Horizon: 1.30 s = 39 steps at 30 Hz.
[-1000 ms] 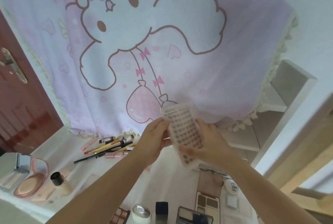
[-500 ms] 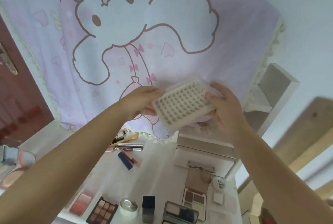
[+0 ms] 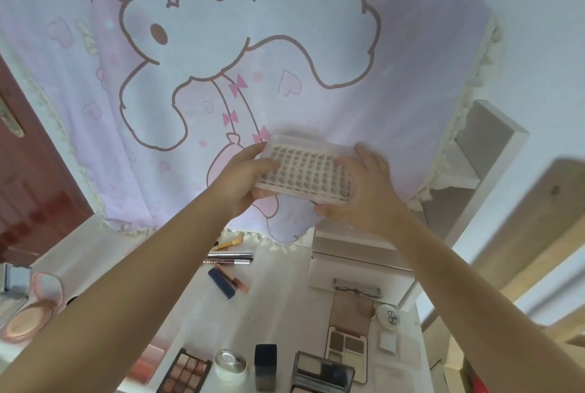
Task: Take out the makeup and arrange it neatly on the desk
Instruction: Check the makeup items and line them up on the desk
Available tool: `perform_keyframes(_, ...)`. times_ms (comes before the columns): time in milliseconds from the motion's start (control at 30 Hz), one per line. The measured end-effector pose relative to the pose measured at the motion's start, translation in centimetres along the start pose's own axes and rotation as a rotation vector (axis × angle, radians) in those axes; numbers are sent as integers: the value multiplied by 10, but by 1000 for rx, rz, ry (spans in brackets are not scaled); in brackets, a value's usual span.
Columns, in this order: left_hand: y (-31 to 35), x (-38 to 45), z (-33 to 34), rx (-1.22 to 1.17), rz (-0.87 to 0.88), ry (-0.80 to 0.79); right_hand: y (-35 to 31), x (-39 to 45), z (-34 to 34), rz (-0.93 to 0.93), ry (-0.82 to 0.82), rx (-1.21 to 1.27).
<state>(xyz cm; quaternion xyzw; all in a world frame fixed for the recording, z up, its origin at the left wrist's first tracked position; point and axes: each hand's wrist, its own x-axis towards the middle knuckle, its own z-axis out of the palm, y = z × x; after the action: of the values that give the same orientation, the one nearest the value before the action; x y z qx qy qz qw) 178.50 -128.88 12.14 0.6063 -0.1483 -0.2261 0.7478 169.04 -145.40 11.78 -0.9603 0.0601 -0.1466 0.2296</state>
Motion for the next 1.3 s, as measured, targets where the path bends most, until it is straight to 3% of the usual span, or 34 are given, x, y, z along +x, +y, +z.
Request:
perform_keyframes(100, 1, 3, -4, 26, 5, -74, 0, 7, -10, -81, -97, -11)
perform_keyframes(300, 0, 4, -7, 66, 33, -234, -10, 17, -18, -69, -276, -128)
perform_keyframes(467, 1, 2, -21, 25, 74, -384, -16, 16, -19, -26, -249, 73)
perform_keyframes(667, -14, -5, -20, 17, 206, -340, -21, 2, -6, 43, -385, 493)
perform_keyframes(900, -24, -12, -16, -14, 219, -236, -22, -12, 14, -10, -421, 451)
perform_keyframes(1067, -34, -14, -15, 70, 158, -186, -12, -19, 15, 17, -570, 452)
perform_keyframes(1300, -39, -13, -14, 93, 171, -176, -5, -17, 24, 63, -511, 512)
